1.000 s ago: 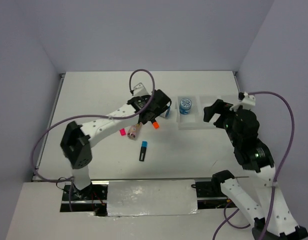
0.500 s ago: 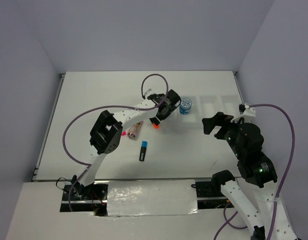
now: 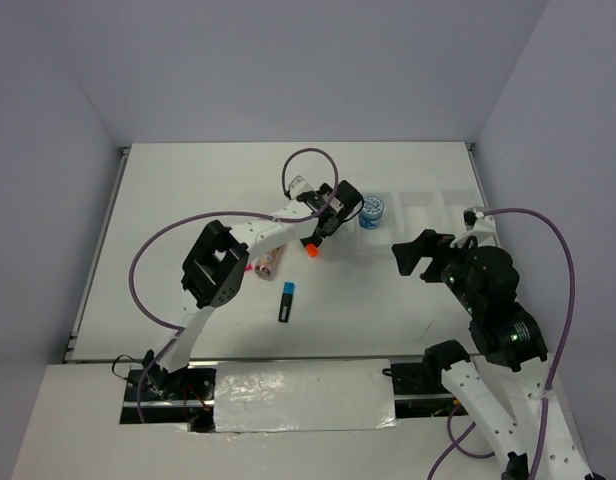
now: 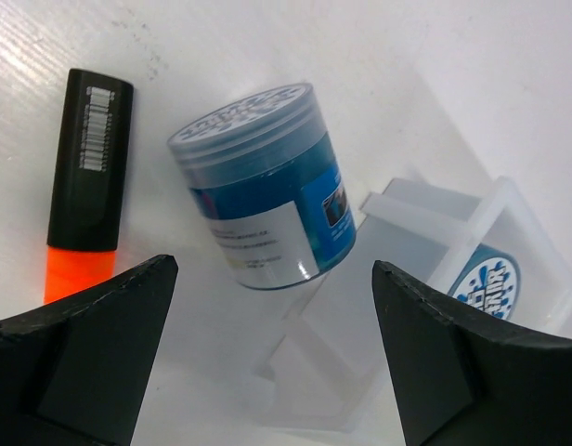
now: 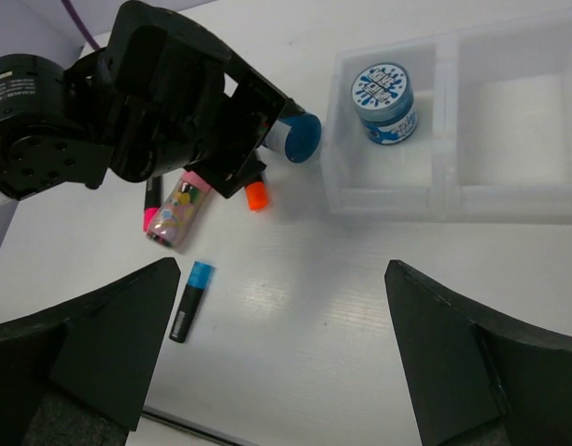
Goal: Sort the stationery into containers
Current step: Pick up the stationery from the center of the board.
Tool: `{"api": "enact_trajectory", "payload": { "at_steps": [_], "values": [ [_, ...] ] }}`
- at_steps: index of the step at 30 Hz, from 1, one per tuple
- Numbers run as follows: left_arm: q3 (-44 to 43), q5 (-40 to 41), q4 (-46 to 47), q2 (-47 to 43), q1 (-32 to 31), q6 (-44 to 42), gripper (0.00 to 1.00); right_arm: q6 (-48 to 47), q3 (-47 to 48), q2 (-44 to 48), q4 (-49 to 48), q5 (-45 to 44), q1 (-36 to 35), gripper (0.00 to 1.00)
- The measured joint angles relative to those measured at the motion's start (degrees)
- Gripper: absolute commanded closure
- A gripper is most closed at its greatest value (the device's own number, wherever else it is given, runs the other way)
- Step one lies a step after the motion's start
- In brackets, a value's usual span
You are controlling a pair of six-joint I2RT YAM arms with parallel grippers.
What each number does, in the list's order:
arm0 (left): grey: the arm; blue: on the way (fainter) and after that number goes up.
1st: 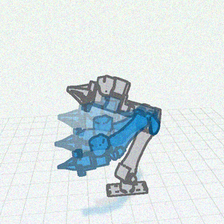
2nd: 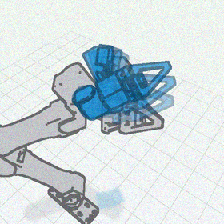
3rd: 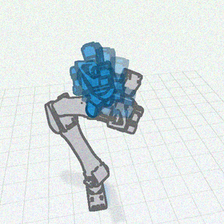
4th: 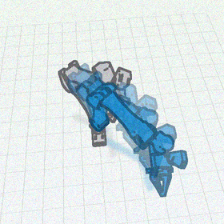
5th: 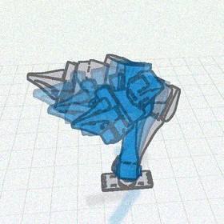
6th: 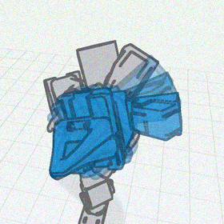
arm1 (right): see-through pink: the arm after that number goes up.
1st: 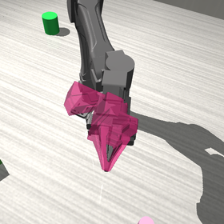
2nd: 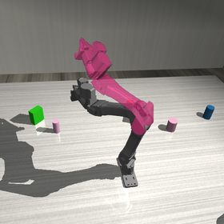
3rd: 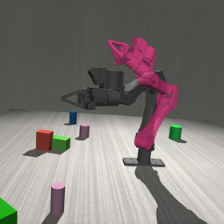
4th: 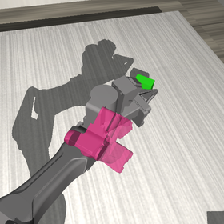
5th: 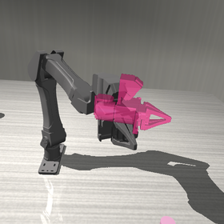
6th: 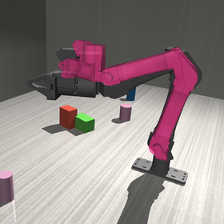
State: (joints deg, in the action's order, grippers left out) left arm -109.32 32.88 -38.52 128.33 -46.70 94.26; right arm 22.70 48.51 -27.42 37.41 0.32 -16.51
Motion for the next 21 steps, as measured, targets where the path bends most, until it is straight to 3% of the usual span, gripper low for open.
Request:
{"api": "enact_trajectory", "payload": {
  "at_steps": [16, 21],
  "values": [
    [-3.96, 0.22, 2.6, 7.02, 1.53, 0.46, 0.02, 0.0, -1.29, 0.66, -1.6, 3.23, 0.0, 0.0],
    [-4.61, -0.68, 2.8, 7.61, 1.95, 0.13, 0.27, 0.0, -1.95, 0.68, -2.32, 3.82, 0.0, 0.0]
  ]
}}
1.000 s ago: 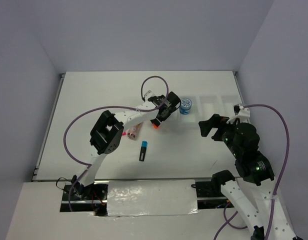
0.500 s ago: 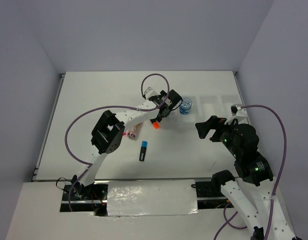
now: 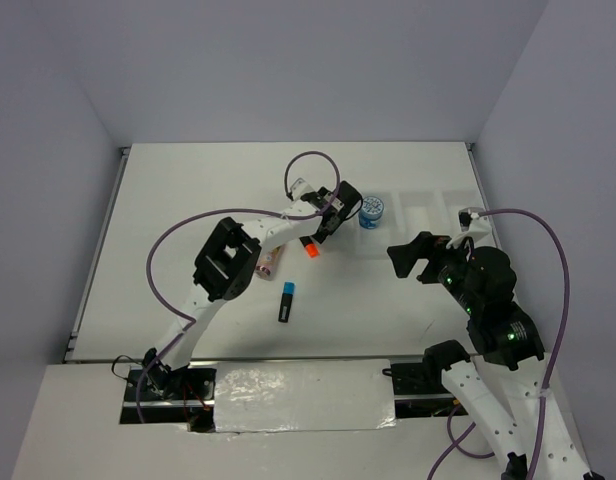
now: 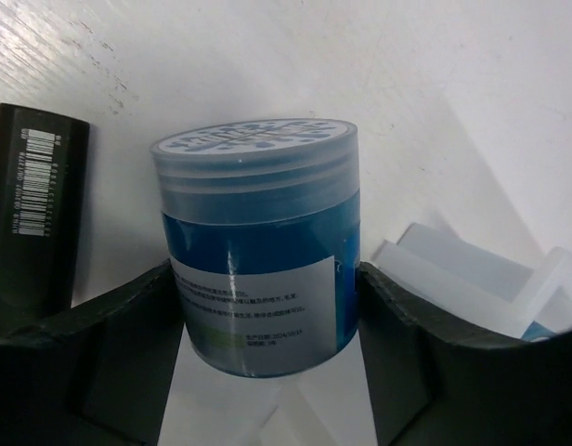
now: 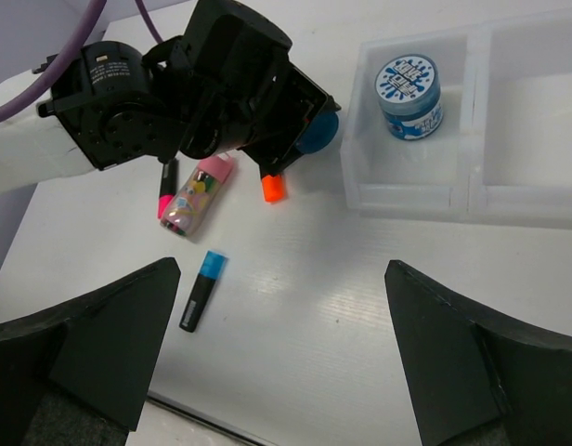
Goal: Sort the stationery into containers
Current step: Pick up the stationery from the center of the board.
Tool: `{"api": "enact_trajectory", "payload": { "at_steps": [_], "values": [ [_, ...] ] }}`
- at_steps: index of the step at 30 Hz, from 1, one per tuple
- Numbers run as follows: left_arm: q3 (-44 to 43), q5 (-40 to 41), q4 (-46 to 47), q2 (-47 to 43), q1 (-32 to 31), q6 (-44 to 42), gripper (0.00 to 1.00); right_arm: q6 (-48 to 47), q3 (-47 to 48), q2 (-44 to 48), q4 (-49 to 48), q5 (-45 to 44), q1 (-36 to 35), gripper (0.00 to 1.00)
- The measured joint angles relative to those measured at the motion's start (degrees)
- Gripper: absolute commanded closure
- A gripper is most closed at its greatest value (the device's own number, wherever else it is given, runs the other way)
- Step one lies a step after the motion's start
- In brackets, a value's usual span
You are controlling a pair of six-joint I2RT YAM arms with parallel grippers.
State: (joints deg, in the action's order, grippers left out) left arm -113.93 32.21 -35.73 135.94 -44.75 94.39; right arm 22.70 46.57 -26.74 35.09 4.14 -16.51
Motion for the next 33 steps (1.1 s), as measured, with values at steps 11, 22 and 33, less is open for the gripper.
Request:
{"api": "enact_trajectory", "payload": {
  "at_steps": [11, 22, 33],
  "values": [
    [3.78, -1.01, 6.64, -1.36, 0.5, -4.44, 1.0, -0.02, -0.22, 0.28, -0.72, 0.63, -0.09, 0.0],
    [21.44, 0.44, 18.62, -18.91, 0.59, -25.66, 1.0, -0.02, -0.42, -0.31, -1.27, 0.66, -0.39, 0.0],
    [48.19, -24.04, 54.6, -53.18, 0.2, -64.92, 1.0, 4.04, 12.81, -5.81, -0.98, 6.86, -0.39, 0.01]
  ]
}}
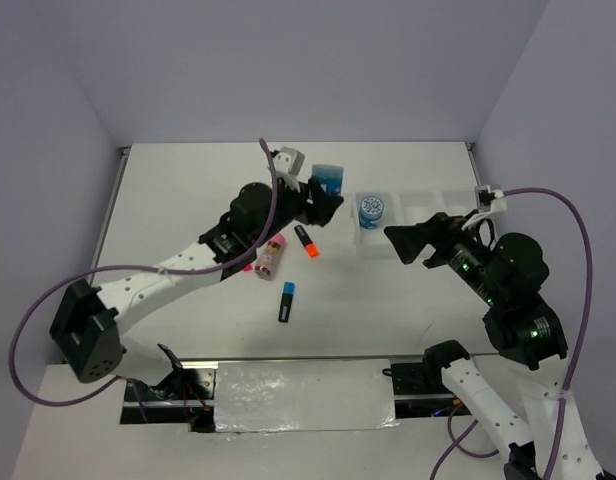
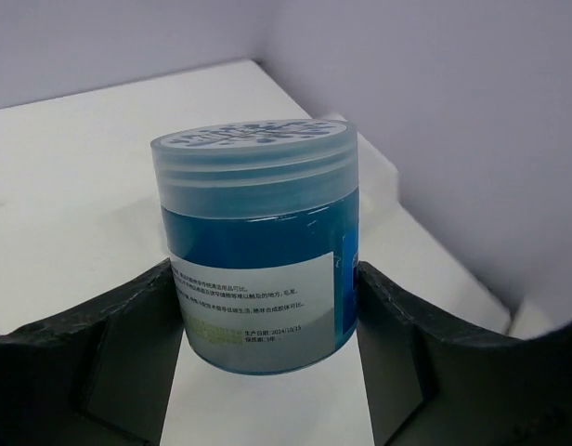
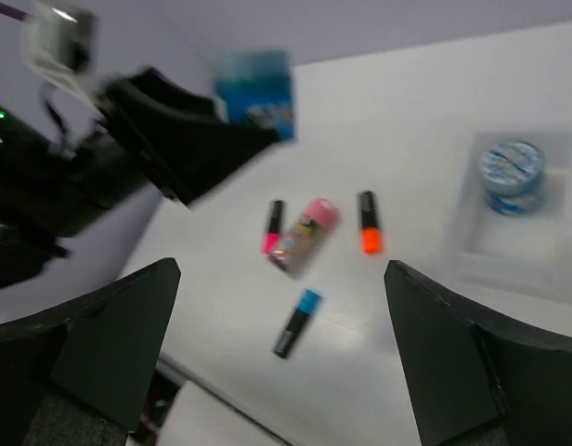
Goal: Sort the stationery into containers
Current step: Pick up the stationery from the center of the board.
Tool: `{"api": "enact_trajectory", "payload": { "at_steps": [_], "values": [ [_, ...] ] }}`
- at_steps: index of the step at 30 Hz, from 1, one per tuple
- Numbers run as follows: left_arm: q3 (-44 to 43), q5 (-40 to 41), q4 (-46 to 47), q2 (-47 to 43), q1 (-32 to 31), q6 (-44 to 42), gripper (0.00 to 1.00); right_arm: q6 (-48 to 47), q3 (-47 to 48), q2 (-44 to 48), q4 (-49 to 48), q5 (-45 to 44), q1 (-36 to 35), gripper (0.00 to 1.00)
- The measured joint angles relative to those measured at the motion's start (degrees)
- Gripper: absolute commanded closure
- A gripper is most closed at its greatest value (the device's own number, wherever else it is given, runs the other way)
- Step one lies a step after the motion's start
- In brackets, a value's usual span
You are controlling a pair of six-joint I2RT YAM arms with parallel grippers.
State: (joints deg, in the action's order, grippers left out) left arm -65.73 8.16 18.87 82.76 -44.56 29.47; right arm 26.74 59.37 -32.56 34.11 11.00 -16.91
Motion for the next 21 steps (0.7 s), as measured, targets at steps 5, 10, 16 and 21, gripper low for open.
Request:
{"api": "enact_trajectory", "payload": {
  "at_steps": [5, 10, 16, 21],
  "values": [
    [12.37, -16.0, 1.73, -10.62, -4.46, -13.33, 1.0, 6.01, 3.93, -4.28, -4.66, 11.1, -1.36, 0.01],
    [18.56, -27.56, -1.86, -18.71, -8.02, -20.87, 1.0, 7.78, 4.94, -9.31, -1.31, 9.38, -6.32, 0.0],
    [18.29, -31.15, -3.32, -21.35, -11.19, -25.18, 1.0, 9.31, 5.01, -12.76, -0.07, 2.62, -18.75, 0.0],
    [18.03, -31.1, -4.98, -20.22, -12.87, -26.75, 1.0, 10.99, 2.05, -12.63, -1.14, 1.4, -23.98, 0.0]
  ]
}}
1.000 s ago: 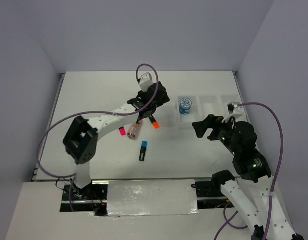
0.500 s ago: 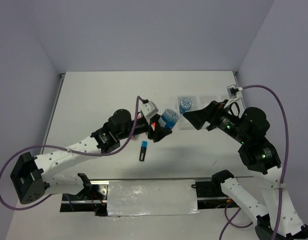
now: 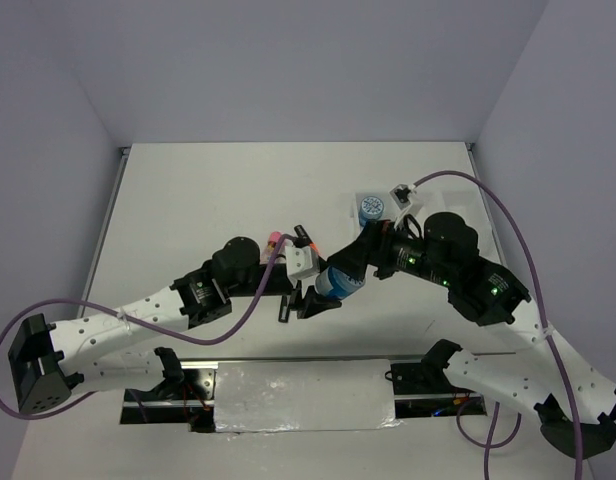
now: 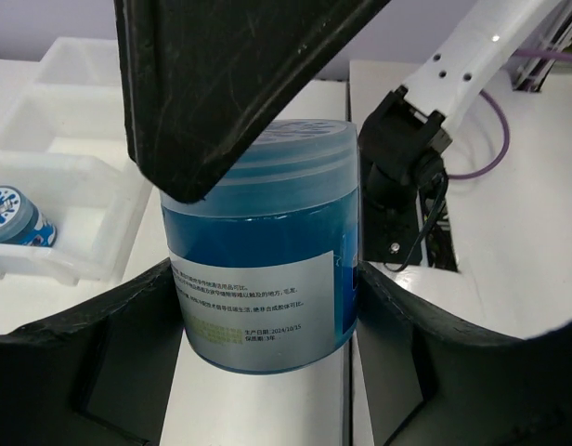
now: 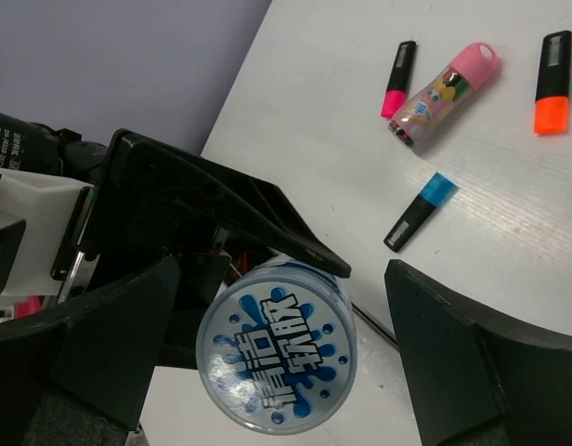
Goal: Sort the stationery into containers
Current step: Pick up the stationery from the center of the board, then place the stationery in the storage box.
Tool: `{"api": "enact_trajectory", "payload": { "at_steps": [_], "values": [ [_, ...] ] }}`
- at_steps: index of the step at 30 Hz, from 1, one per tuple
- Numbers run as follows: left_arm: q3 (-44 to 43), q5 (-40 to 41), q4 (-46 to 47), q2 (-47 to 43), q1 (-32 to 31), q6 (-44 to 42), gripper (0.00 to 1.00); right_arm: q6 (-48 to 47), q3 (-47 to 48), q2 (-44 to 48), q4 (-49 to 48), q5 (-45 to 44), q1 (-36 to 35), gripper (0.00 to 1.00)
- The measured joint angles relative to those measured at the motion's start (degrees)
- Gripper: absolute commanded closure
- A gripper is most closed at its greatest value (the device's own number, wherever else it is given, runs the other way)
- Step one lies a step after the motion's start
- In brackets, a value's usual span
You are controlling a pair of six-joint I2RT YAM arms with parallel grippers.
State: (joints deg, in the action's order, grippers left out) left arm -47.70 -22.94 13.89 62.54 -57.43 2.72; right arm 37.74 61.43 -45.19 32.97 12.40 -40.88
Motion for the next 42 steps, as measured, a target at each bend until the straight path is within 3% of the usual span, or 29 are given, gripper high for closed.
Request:
{"api": "enact_trajectory", "payload": {
  "at_steps": [10, 15, 16, 19, 23, 28, 29, 30, 36, 42],
  "values": [
    [0.0, 2.21, -1.55, 0.46, -0.15, -2.99, 1.0, 1.42, -4.5, 3.19, -0.33, -1.22, -1.16, 0.01],
    [0.0, 2.6, -1.88, 0.46, -0.15, -3.98, 1.0, 2.05, -6.12, 3.74, -0.46, -1.03, -1.27, 0.08],
    [0.0, 2.69, -2.05, 0.46, -0.15, -4.02, 1.0, 2.12, -6.36, 3.72, -0.81, -0.83, -1.27, 0.12],
    [0.0, 2.78, -2.43, 0.5, -0.15, -4.07, 1.0, 2.34, -6.69, 3.63, -2.16, 0.48, -1.44, 0.35],
    [0.0, 2.93, -2.78, 0.57, -0.15, -4.09, 0.82, 1.86, -7.3, 3.82, -3.15, 0.44, -1.62, 0.96],
    [-0.02, 4.46, -3.26, 0.83, -0.28, -4.02, 0.49, 1.84, -8.5, 4.22, -4.31, 0.28, -1.62, 1.0],
    [-0.02, 5.2, -3.32, 0.83, -0.33, -4.0, 0.17, 1.81, -8.72, 4.31, -4.68, 0.26, -1.62, 1.0],
    [-0.02, 5.88, -3.32, 0.83, -0.44, -4.04, 0.01, 1.81, -9.03, 4.48, -5.16, 0.22, -1.6, 1.0],
    [-2.23, 12.87, -3.61, 2.75, -0.96, -1.62, 0.01, 1.36, -10.01, 5.6, -6.64, -2.86, -1.6, 1.0],
    [-7.56, 24.9, -10.99, 6.45, -0.85, 2.89, 0.01, -0.28, -8.39, 3.67, -4.55, -15.34, -1.62, 1.0]
  ]
}}
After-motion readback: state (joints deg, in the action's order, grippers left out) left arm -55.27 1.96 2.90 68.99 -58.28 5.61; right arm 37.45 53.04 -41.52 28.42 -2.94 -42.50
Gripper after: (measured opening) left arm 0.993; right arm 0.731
